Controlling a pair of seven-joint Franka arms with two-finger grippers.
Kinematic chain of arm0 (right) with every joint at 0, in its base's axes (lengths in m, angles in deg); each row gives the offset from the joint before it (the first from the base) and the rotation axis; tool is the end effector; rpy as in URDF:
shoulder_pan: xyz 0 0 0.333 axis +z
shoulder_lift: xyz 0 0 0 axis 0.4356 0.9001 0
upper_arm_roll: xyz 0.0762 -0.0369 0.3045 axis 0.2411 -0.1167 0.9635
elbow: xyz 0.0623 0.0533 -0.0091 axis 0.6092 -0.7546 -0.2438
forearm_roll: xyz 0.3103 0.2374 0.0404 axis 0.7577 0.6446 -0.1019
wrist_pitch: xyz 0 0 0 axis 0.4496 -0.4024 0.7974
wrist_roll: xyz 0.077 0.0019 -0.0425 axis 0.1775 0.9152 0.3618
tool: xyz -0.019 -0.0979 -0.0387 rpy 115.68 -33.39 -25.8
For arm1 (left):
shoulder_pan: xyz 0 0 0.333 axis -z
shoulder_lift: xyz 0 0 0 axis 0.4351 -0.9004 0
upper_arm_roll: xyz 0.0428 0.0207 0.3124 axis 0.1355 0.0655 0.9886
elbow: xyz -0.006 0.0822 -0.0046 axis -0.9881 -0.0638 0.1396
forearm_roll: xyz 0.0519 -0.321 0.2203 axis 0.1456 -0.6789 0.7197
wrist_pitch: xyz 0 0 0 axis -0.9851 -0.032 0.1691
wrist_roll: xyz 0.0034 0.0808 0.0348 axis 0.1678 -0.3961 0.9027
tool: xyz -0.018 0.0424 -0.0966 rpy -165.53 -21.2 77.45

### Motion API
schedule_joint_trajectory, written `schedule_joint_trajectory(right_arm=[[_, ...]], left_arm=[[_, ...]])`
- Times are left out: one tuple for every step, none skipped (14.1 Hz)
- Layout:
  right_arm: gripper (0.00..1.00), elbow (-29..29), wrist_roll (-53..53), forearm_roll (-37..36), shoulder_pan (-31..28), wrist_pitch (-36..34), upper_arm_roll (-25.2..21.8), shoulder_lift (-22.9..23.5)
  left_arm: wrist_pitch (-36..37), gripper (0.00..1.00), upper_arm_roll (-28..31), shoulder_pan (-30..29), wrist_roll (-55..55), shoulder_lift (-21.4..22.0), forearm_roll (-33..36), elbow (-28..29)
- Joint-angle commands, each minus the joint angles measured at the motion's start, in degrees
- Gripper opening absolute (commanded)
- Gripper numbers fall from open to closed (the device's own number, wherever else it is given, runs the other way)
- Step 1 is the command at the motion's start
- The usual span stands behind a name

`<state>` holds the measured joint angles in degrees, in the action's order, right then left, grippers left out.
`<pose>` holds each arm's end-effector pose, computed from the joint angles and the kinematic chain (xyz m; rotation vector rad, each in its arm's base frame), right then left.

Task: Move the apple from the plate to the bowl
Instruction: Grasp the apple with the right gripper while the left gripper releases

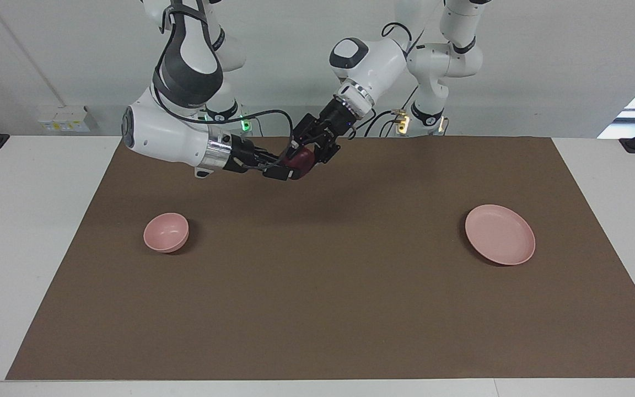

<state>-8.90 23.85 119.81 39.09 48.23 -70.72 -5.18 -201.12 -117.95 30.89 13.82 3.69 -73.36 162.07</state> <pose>0.5824 0.1657 0.4947 -2.1515 0.9337 0.7362 0.4148 -0.4159 0.4954 2.0304 0.5147 0.4438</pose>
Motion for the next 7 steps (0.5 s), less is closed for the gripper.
schedule_joint_trajectory(right_arm=[[0.0, 0.99, 5.37, -5.13, -4.55, -0.13, -0.55, 0.19], [0.0, 0.99, 6.43, -5.66, -6.13, -0.22, -0.55, 0.19], [0.0, 0.9, 7.74, -6.36, -6.93, -0.39, -0.46, 0.19], [0.0, 0.9, 8.37, -6.63, -7.2, -0.83, -0.55, 0.19], [0.0, 0.99, 8.55, -6.72, -7.64, -0.84, -0.55, 0.19], [0.0, 0.99, 9.59, -7.16, -8.08, -0.84, -0.55, 0.19], [0.0, 0.99, 12.21, -9.34, -8.61, -0.84, -0.55, 0.19]], left_arm=[[-0.86, 1.0, 0.51, 0.27, 0.22, 0.93, 0.53, 0.22], [-0.86, 1.0, 0.51, 0.27, 0.13, 0.93, 0.44, 0.13], [-0.78, 1.0, 0.43, 0.27, 0.65, 0.93, 0.35, 0.13], [-0.69, 1.0, 0.42, 0.18, 2.05, 0.93, 0.53, 0.05], [-0.69, 1.0, 0.51, 0.09, 2.15, 0.93, 0.62, 0.05], [-0.6, 1.0, 0.51, 0.01, 2.06, 0.93, 0.62, 0.05], [0.18, 1.0, 0.51, 0.0, 1.8, 0.93, 0.7, 0.31]])
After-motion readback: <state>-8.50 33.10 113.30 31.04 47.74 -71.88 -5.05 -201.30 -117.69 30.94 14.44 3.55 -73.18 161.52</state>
